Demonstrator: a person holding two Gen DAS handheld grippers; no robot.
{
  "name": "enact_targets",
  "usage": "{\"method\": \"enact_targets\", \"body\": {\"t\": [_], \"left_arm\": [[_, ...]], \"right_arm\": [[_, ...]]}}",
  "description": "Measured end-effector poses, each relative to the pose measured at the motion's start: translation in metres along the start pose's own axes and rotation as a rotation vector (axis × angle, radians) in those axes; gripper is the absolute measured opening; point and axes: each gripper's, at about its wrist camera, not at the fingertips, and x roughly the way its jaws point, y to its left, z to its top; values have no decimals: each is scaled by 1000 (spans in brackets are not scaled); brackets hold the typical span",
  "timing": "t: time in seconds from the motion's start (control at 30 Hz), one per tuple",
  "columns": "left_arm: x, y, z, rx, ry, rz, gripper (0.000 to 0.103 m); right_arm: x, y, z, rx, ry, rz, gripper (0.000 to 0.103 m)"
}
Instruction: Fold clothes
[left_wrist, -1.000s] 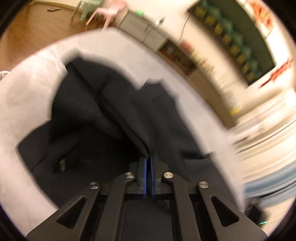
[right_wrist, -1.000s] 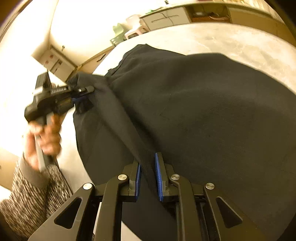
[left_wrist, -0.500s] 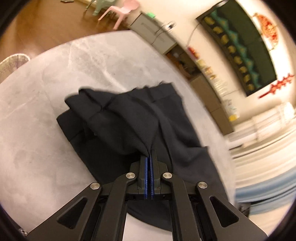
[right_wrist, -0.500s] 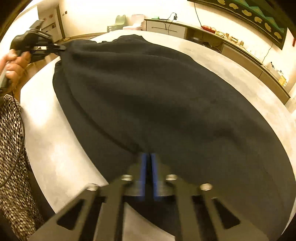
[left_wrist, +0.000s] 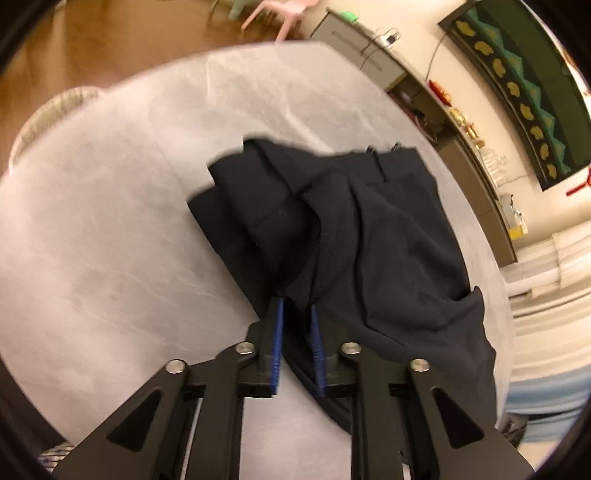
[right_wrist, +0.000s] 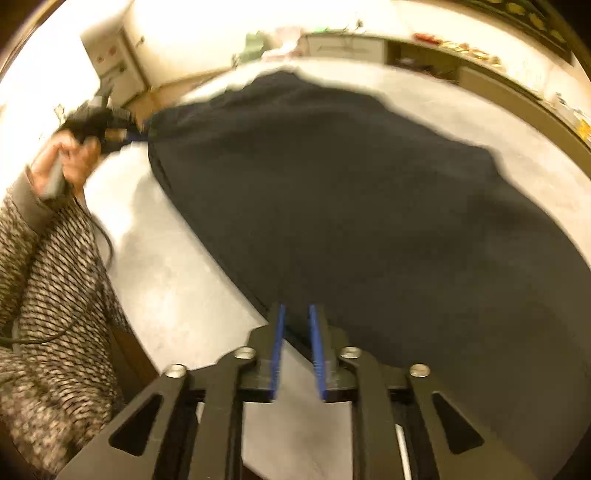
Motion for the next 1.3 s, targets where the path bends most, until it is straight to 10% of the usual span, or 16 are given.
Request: {"method": "enact_targets", "body": {"t": [0.2, 0.3, 0.4, 0.47, 0.7, 0.9, 1.3], "left_arm": [[-34, 7, 6, -3, -142, 65, 25], [-28, -23, 7, 121, -113, 15, 25], [19, -80, 0, 360, 53, -23, 28], [53, -95, 0, 451, 89, 103, 27], [70, -68, 40, 367, 14, 269, 8], [60, -47, 48, 260, 22, 242, 22], [51, -22, 50, 110, 8, 247, 7]], "right_arm": [[-100, -153, -40, 230, 69, -532, 28], [-102, -221, -68, 310, 191, -641, 28], [-99, -255, -84, 430, 183, -571, 28], [-97, -263, -87, 458, 181, -530, 28], [-79, -233, -83, 331, 228, -106, 28], [-102, -263, -91, 465, 140, -319, 28], [-50, -259, -25, 292, 207, -578, 26]]}}
